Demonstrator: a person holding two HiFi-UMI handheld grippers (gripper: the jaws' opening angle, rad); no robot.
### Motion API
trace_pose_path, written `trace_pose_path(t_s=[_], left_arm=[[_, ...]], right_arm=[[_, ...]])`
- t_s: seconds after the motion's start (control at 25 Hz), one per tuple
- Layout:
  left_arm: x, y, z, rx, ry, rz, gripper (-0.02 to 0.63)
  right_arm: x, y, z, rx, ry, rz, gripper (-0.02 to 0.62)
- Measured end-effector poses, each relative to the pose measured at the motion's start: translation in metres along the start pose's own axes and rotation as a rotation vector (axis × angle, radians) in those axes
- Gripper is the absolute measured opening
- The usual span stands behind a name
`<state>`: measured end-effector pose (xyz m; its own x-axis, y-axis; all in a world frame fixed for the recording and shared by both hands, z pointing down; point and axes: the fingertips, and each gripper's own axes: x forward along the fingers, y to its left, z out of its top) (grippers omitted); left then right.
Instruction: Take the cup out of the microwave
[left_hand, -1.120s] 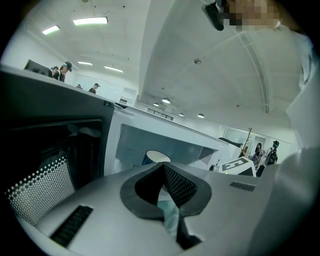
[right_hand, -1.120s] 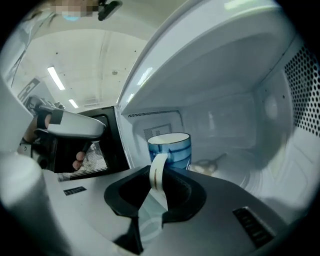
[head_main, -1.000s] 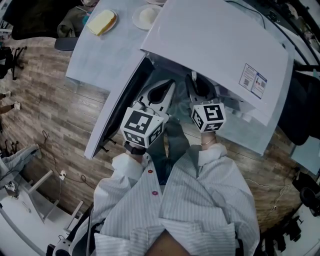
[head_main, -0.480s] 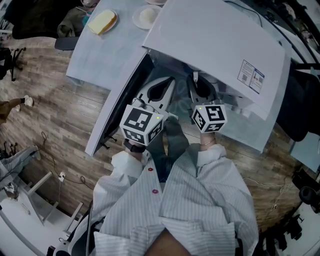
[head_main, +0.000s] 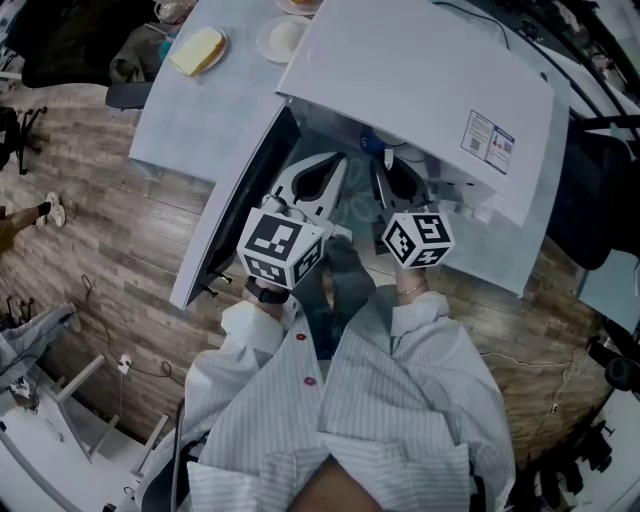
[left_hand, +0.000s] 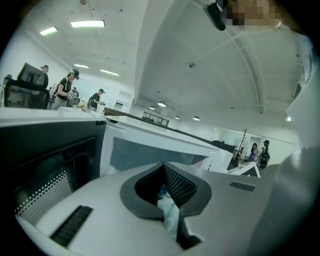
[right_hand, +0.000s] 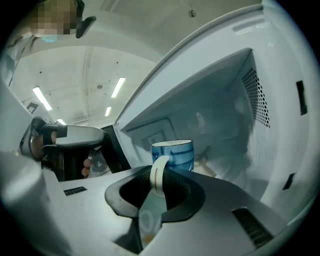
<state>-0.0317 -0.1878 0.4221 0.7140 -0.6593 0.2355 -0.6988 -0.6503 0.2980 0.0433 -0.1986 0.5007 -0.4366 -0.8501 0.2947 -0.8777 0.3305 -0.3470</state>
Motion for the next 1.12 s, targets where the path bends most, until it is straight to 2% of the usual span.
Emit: trace_pose_path(t_s=[0.56, 1.12], left_arm=[[0.002, -0.023, 0.015, 0.026, -0.020, -0.054, 0.009], [0.004, -0.055, 0.037, 0.078, -0.039, -0.125, 0.009]], right_arm=[[-0.033, 0.011, 0.009, 0.063, 0.017, 0.010, 0.078], [-0.079, 0.035, 0.038, 0.081, -0.002, 0.071, 0.077]])
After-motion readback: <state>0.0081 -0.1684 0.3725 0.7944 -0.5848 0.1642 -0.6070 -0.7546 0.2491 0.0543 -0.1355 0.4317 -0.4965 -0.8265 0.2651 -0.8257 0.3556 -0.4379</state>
